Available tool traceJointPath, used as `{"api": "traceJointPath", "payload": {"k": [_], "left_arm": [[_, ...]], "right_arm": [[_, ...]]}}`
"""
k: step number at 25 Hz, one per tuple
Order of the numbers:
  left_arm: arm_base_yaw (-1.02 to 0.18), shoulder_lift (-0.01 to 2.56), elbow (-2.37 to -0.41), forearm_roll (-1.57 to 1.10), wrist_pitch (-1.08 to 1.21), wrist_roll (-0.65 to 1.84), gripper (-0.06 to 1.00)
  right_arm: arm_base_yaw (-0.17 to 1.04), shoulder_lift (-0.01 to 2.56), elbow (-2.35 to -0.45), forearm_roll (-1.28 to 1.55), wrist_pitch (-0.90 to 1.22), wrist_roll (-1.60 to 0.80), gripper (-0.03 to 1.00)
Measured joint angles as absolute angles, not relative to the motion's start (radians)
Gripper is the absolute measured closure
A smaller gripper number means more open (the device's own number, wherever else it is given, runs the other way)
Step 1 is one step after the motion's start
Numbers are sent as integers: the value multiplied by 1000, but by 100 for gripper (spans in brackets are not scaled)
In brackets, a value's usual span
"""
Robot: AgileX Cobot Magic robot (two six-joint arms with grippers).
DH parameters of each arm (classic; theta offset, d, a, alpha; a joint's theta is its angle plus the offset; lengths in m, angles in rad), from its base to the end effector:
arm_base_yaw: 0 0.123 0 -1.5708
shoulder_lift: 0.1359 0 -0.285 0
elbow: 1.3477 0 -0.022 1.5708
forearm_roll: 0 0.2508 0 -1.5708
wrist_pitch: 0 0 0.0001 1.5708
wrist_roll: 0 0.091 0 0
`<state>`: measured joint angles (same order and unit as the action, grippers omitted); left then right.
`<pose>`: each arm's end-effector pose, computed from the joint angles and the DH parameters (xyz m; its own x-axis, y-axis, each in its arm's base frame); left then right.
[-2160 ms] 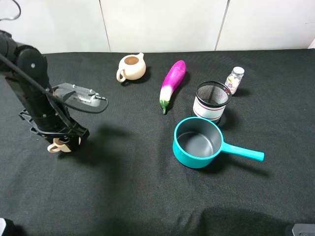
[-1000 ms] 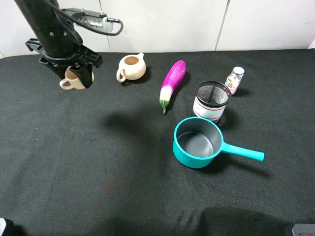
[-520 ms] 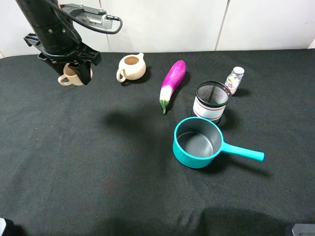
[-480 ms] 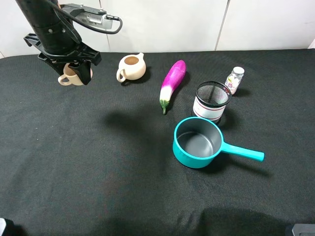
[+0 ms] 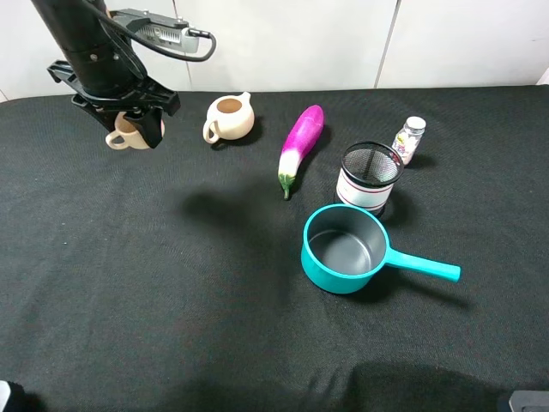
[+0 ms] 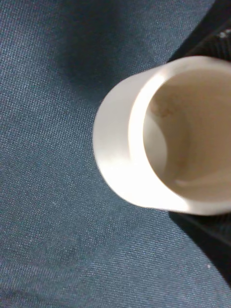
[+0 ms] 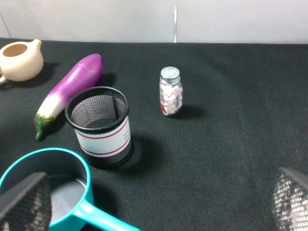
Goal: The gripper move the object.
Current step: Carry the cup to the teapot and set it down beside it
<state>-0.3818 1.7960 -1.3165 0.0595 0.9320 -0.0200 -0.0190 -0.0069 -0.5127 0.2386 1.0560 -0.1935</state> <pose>0.3385 -0.1312 0.2259 -0.8940 0.3756 -0.2441 0.3752 0.9256 0.0501 -0.0081 0.0189 0.2830 -0.4093 -0.0649 -0.9101 -0.1987 0.9799 0.0195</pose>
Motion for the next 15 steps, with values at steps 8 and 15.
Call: {"api": "traceJointPath", "payload": {"k": [8,15], "left_arm": [[-379,1866,-1393,76,919,-27,41],[-362,1956,-1502,78,944,-37,41]], "right_arm": [[-19,-7,-513,239,1056,-194,27],[-19,-7,-513,239,1056,-194,27]]}}
